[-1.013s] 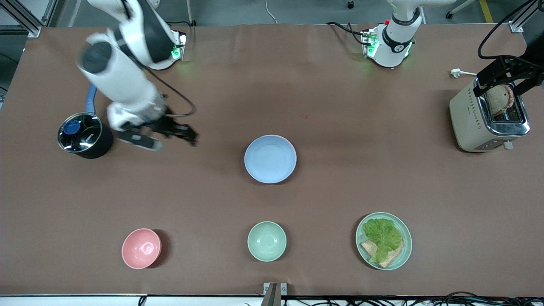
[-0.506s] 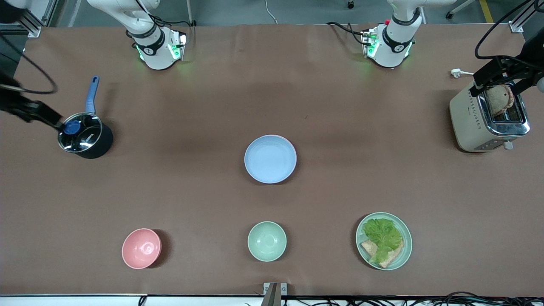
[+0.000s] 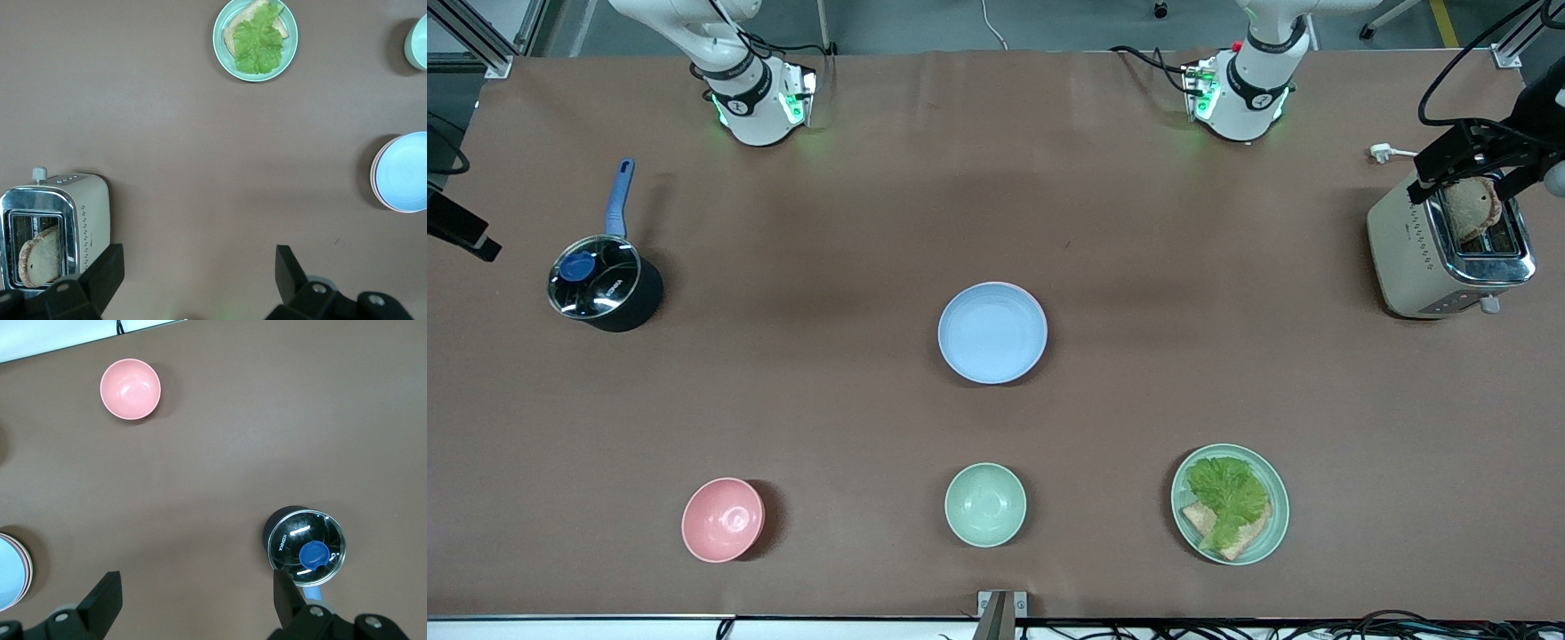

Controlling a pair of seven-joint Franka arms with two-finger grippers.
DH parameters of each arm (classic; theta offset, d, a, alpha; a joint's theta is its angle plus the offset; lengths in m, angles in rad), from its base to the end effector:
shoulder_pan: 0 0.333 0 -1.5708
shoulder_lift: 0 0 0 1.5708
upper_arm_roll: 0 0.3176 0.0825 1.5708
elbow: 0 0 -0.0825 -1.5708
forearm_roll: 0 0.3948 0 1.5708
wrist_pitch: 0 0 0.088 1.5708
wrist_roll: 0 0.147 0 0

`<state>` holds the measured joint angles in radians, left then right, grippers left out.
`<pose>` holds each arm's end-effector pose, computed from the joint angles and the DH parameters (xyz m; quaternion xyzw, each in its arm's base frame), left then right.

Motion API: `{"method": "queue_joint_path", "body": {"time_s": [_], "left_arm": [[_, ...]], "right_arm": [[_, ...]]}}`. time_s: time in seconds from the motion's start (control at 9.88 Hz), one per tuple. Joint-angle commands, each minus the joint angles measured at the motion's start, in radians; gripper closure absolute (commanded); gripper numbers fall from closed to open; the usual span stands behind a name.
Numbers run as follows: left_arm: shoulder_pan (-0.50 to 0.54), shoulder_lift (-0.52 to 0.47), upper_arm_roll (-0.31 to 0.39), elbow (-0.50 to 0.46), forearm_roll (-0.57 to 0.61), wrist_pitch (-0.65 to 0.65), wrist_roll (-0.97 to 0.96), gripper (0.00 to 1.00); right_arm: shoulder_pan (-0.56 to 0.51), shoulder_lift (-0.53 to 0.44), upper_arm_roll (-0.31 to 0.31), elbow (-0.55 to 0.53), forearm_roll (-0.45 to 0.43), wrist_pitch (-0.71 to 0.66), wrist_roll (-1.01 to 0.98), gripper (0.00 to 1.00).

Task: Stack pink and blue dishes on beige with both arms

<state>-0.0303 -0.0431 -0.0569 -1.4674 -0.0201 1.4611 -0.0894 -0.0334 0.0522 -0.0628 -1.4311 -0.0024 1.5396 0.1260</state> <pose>0.5382 -0.0509 0.6494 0.9998 -0.0002 0.0175 0.0103 0.5785 -0.0552 0.6208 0.9934 -0.1108 0.0282 0.0024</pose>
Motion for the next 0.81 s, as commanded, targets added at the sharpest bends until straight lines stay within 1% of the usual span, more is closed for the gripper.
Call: {"method": "queue_joint_path", "body": {"time_s": [0.0,0.3,0.71], "left_arm": [[0.003,0.0,-0.008,-0.03,0.022,-0.005,0.051,0.0],[0.004,0.002,-0.008,-0.03,0.02,-0.011,0.053,0.0],[0.004,0.003,-0.008,-0.028,0.019,-0.011,0.053,0.0]], "right_arm": [[-0.016,0.011,0.006,-0.009,0.025,-0.01,-0.037,0.0],[-0.017,0.002,0.006,-0.035,0.024,-0.012,-0.042,0.0],[-0.019,0.0,0.006,-0.035,0.025,-0.018,-0.043,0.0]]}}
